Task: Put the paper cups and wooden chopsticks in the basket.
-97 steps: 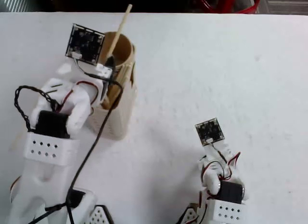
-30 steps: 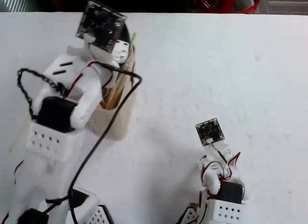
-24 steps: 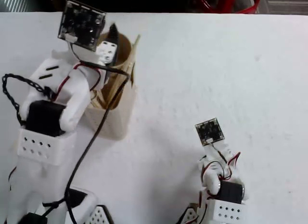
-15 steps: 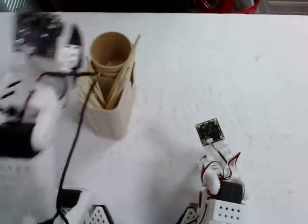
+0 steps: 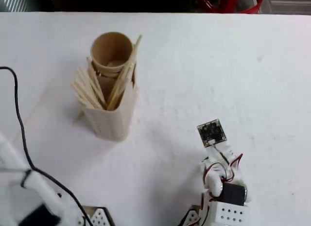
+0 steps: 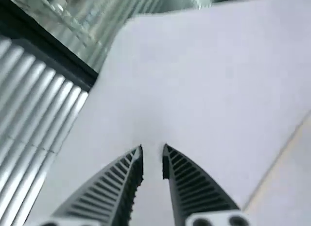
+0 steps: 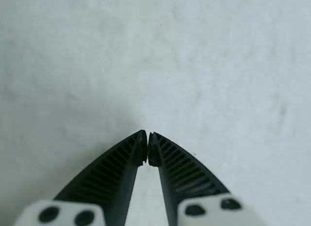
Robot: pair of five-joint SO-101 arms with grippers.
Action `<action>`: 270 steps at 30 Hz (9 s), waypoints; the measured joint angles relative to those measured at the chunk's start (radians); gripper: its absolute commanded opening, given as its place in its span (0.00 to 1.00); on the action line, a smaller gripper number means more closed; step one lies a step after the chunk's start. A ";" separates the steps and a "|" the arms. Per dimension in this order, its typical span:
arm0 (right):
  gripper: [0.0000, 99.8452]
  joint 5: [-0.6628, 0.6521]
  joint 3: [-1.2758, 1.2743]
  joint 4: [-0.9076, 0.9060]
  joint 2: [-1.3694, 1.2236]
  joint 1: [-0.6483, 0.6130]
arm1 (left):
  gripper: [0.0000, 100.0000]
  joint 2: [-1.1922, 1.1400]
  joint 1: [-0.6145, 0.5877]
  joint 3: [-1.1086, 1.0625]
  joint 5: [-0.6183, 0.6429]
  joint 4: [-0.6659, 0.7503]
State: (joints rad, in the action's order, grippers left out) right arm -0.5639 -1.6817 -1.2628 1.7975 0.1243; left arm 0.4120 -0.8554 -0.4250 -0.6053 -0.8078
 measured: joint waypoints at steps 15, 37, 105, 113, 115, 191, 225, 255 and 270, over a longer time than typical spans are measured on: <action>0.02 0.000 0.000 0.000 0.000 0.000 | 0.15 -0.674 0.084 0.310 -0.101 -0.374; 0.02 0.000 0.000 0.000 0.000 0.000 | 0.02 -1.073 0.130 0.614 -0.367 -0.413; 0.02 0.000 0.000 0.000 0.000 0.000 | 0.12 0.439 0.965 -0.163 0.505 0.054; 0.02 0.000 0.000 0.000 0.000 0.000 | 0.08 0.717 0.813 0.017 0.505 -0.060; 0.02 0.000 0.000 0.000 0.000 0.000 | 0.08 0.732 0.729 0.037 0.505 -0.086; 0.02 0.000 0.000 0.000 0.000 0.000 | 0.24 0.236 0.548 0.451 0.437 -0.738; 0.02 0.000 0.000 0.000 0.000 0.000 | 0.30 0.238 0.667 0.101 0.503 -0.629; 0.02 0.000 0.000 0.000 0.000 0.000 | 0.02 -0.046 0.965 0.107 0.651 -0.493; 0.02 0.000 0.000 0.000 0.000 0.000 | 0.16 -0.048 0.997 0.126 0.658 -0.505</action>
State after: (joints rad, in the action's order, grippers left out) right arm -0.5639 -1.6817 -1.2628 1.7975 0.1243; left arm 0.3644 0.1419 -0.2992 0.0529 -1.3126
